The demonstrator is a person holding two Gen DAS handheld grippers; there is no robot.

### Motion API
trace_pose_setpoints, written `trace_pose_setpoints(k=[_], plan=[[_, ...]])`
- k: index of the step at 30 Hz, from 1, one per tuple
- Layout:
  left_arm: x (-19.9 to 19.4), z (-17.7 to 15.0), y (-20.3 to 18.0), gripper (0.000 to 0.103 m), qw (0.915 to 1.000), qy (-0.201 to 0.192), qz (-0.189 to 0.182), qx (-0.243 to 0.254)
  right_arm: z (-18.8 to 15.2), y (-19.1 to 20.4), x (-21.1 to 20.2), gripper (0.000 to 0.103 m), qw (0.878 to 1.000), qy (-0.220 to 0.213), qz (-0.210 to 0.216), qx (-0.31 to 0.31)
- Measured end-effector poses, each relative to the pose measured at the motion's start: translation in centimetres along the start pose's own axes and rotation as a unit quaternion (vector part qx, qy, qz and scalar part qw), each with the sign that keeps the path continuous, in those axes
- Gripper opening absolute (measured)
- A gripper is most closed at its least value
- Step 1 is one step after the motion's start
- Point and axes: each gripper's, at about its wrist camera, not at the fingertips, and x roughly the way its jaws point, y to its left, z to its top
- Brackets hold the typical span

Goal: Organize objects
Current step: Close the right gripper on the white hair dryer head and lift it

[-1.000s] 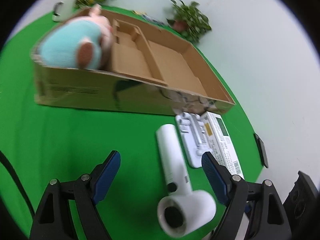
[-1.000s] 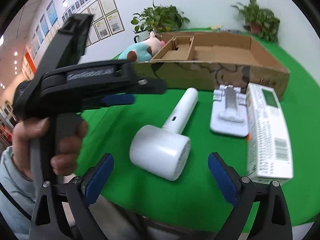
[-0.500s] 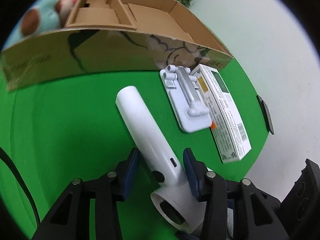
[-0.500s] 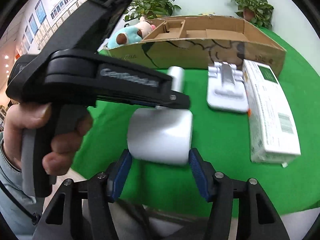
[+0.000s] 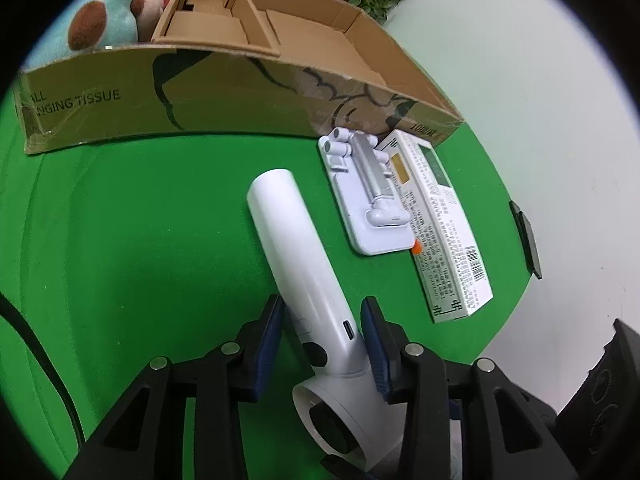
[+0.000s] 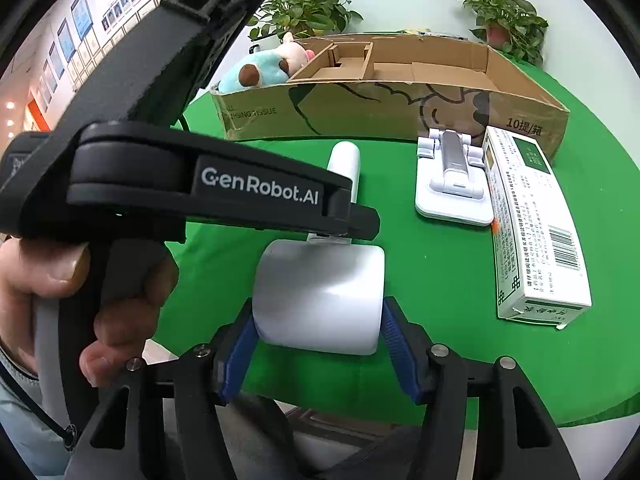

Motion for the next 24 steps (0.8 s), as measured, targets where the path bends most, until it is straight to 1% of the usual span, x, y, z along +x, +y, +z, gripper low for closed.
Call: trace_pose_setpoints(k=[3,13,24], plan=[[-0.8,0.0,-0.5,0.035,0.9999,-0.013,-0.001,0.006,0.1,0.2,0.1,0.057,1.0,-0.001,-0.01,0.0],[-4.2,1.4,-3.5,0.031,0.9973,-0.06,-0.01,0.04,0.4,0.2,-1.9,0.055,0.999,-0.031,-0.029,0.002],[-6.4,3.4,-5.8,0.031,0.9933,-0.09,-0.011,0.071,2.0,-0.4,-4.3,0.054,0.997,-0.072,-0.041,0.006]])
